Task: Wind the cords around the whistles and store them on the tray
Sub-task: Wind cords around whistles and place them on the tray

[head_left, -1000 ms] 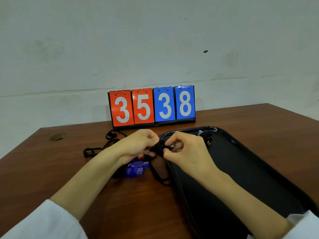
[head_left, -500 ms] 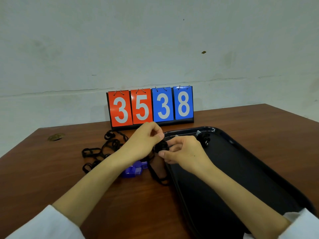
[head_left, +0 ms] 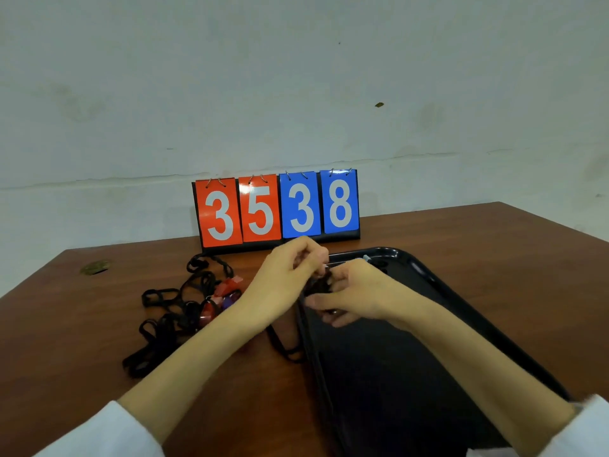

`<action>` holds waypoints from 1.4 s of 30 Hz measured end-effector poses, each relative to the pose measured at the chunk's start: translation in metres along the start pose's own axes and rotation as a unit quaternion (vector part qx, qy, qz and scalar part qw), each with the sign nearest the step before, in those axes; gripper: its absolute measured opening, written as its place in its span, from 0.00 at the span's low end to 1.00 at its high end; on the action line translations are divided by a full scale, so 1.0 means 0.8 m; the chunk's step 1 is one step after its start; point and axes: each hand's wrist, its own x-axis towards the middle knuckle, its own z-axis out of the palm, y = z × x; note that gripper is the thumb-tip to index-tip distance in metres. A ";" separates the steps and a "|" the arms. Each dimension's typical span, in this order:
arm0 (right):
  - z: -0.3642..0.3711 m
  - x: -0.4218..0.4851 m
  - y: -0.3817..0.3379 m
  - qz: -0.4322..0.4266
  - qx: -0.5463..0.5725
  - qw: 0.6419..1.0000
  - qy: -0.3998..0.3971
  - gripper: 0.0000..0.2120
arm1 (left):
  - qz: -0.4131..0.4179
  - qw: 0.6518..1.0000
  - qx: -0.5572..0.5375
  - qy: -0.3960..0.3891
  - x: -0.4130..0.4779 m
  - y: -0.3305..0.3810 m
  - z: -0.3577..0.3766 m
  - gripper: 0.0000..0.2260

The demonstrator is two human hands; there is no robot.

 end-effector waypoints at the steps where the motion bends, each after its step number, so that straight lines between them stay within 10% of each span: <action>1: -0.014 0.003 0.005 0.005 -0.037 0.999 0.025 0.11 | -0.023 1.000 -0.020 -0.006 0.011 0.001 0.002 0.06; 6: -0.092 0.039 0.059 0.033 -0.105 0.974 0.198 0.12 | -0.078 0.971 0.196 -0.115 0.058 -0.037 0.014 0.20; 12: -0.103 0.082 0.098 0.019 -0.073 0.979 0.191 0.11 | -0.009 0.884 0.425 -0.195 0.070 -0.075 0.059 0.29; 23: -0.088 0.093 0.092 0.060 0.013 0.991 0.115 0.25 | -0.003 0.903 0.379 -0.201 0.071 -0.091 0.049 0.20; 28: -0.116 0.079 0.093 0.054 0.054 0.971 0.225 0.15 | 0.012 0.913 0.367 -0.178 0.071 -0.081 0.050 0.29; 42: -0.114 0.078 0.129 0.130 -0.323 0.905 0.243 0.20 | 0.108 0.851 0.489 -0.156 0.105 -0.056 0.104 0.22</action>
